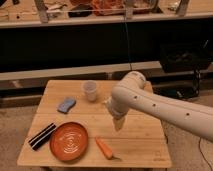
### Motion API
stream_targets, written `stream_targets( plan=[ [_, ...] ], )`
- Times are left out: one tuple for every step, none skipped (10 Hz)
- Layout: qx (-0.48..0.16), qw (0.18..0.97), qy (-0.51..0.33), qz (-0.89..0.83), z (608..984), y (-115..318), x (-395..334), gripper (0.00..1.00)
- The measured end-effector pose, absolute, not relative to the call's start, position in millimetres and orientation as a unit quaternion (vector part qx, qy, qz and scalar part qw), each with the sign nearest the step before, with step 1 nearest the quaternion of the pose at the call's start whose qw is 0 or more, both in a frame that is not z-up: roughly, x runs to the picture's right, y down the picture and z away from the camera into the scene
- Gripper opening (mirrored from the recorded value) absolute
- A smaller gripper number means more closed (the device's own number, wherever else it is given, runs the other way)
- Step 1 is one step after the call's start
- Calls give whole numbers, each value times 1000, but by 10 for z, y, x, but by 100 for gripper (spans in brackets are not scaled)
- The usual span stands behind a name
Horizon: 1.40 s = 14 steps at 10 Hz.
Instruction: Move the arm in a circular motion
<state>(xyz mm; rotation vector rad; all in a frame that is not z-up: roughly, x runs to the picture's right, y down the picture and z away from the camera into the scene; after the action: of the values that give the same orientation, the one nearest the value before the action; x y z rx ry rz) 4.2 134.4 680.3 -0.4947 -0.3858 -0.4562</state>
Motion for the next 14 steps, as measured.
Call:
stream_targets(
  plan=[
    [-239,922,-197,-230,6809,1300,-89,80],
    [-238,921,-205,-233,6842,1249,-199,80],
    [-235,921,-207,-232,6913,1183,-236,80],
    [-235,922,-211,-226,7019,1114,-245,80],
    [-231,924,-210,-223,7120,1049,-186,80],
    [-229,925,-210,-217,7230,985,-88,80],
    [-227,927,-209,-211,7377,902,100,80],
    [-225,929,-208,-207,7476,838,266,80],
    [-224,931,-205,-200,7604,754,527,80],
    [-225,935,-200,-189,7741,665,850,80],
    [-227,937,-196,-182,7817,620,1025,80],
    [-229,940,-189,-169,7911,564,1271,80],
    [-233,943,-182,-153,7979,534,1525,80],
    [-236,944,-180,-148,7996,526,1771,80]
  ],
)
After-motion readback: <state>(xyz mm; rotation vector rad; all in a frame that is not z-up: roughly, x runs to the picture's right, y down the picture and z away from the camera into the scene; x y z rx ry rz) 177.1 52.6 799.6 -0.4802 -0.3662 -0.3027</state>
